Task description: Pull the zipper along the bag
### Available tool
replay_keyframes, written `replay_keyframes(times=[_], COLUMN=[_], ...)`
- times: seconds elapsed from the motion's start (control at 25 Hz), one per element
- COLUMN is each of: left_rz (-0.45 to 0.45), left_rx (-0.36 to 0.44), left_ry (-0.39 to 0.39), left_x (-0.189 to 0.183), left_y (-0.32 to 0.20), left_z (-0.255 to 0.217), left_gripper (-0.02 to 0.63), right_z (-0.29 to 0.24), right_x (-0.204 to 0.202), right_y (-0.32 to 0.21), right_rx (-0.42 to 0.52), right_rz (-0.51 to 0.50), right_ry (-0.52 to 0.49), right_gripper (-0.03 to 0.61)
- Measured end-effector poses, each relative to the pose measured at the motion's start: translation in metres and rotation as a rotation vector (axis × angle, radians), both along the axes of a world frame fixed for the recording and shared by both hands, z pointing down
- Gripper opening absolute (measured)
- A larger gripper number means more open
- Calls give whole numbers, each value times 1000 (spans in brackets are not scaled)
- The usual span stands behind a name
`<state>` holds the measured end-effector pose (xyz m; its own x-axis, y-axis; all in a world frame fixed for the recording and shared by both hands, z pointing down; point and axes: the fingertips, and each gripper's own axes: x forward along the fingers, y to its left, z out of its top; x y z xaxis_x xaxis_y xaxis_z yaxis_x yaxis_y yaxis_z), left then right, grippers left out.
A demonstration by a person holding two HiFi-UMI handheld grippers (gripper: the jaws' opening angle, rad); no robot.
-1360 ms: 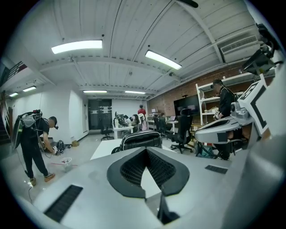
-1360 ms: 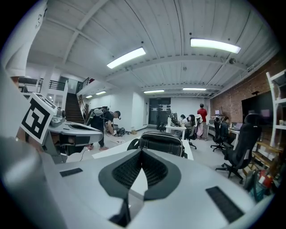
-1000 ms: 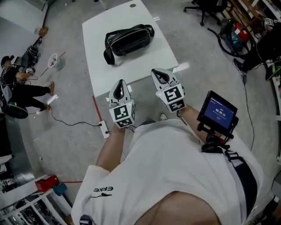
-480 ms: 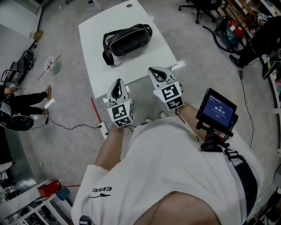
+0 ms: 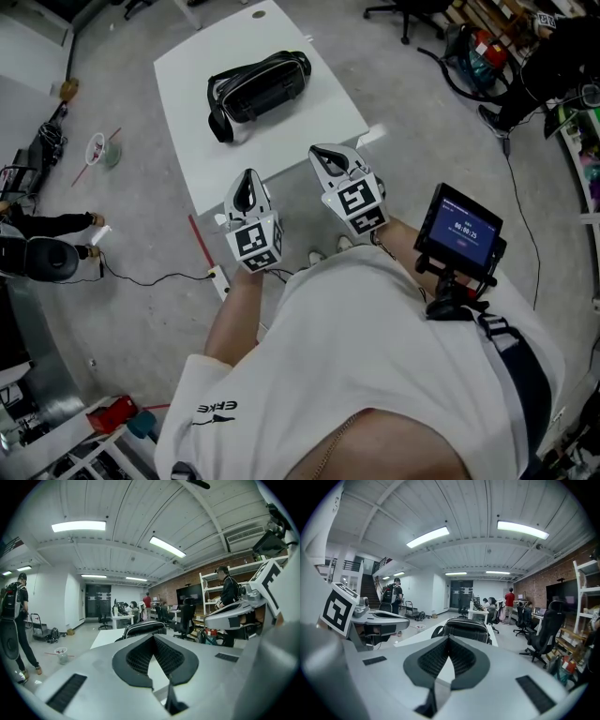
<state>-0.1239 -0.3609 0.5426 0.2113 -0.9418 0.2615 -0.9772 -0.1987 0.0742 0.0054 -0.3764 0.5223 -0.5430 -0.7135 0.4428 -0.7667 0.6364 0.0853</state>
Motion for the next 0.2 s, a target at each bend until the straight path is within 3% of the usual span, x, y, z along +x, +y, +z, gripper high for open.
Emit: replay_keyframes(times=[0.2], left_rz=[-3], left_rx=[-4], left_ry=[-6], left_x=[-2], left_y=[0], left_z=[-2], left_gripper=[5], right_z=[-4], right_x=[-3], right_y=[-2], right_rx=[8], right_rz=[-5], right_ry=[-2], right_gripper=[5])
